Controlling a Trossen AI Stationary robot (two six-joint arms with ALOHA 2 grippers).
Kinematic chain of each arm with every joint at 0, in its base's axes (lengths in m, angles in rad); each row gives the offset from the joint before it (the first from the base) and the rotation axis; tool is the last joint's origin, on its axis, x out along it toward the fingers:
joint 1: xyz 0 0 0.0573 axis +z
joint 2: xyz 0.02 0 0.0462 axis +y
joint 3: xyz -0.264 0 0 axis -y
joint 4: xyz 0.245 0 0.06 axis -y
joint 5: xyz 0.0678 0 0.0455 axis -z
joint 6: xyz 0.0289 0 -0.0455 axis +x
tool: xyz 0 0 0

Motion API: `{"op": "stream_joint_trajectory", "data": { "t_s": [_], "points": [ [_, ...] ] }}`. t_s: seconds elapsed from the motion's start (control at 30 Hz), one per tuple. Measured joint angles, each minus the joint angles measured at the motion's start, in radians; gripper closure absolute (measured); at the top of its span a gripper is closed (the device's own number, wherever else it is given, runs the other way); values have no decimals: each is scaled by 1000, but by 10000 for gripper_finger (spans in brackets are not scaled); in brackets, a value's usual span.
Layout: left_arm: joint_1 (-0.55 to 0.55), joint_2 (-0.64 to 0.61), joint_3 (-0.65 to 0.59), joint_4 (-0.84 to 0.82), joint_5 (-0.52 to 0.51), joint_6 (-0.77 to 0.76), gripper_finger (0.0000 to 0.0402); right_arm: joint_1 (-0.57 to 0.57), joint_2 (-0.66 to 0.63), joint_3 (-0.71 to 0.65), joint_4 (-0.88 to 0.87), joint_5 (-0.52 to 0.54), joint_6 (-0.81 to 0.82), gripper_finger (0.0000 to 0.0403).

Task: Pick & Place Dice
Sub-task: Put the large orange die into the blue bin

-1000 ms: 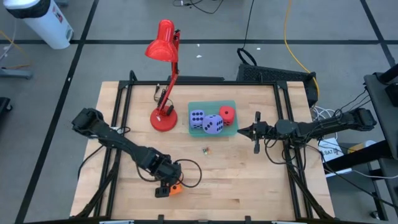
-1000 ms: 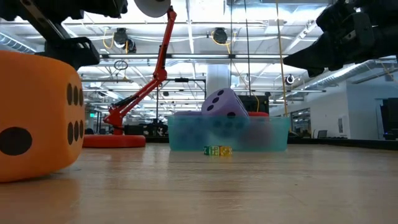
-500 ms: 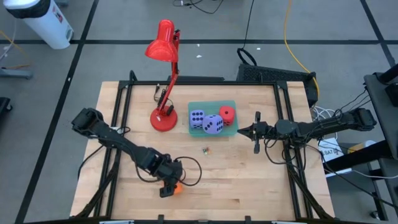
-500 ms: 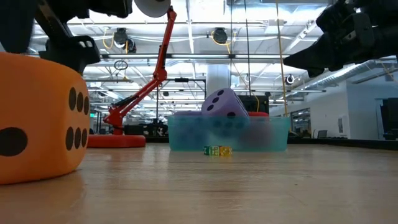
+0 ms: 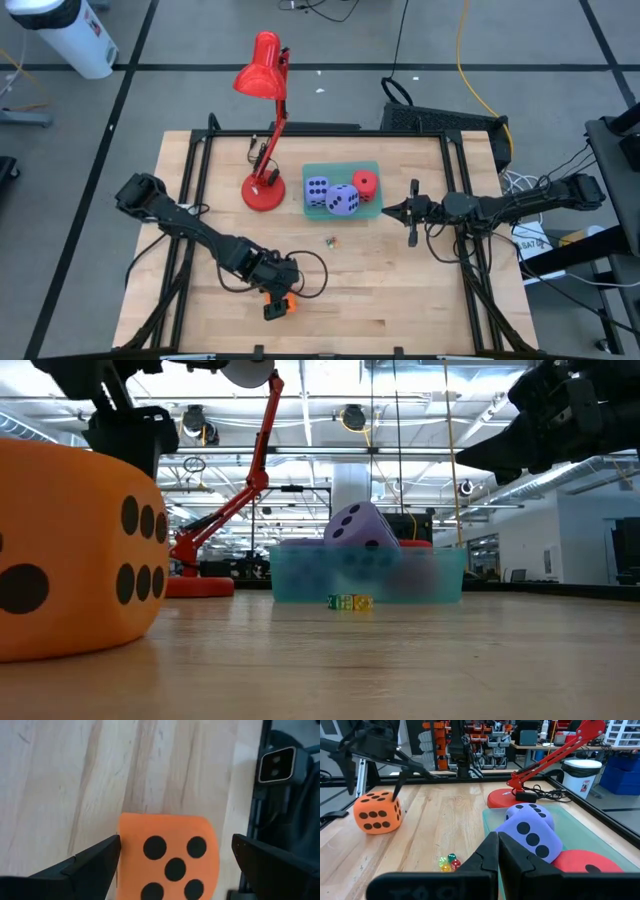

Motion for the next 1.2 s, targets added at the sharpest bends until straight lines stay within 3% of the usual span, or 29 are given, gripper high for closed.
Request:
{"op": "stream_joint_trajectory", "data": {
  "t_s": [0.33,0.7,0.97,1.07,1.2],
  "points": [
    [0,0,0,16,46,76,11,0,0,0,-4,0,-2,403],
    [-2,0,0,-91,1,15,6,0,0,0,-4,0,0,403],
    [-14,-14,0,-115,90,-57,2,0,0,0,-4,0,-2,403],
    [-31,-22,12,-136,66,-58,2,0,0,0,-5,0,-2,403],
    [-68,-21,86,-242,-59,-40,2,0,0,-1,-6,0,-2,403]
  ]
}}
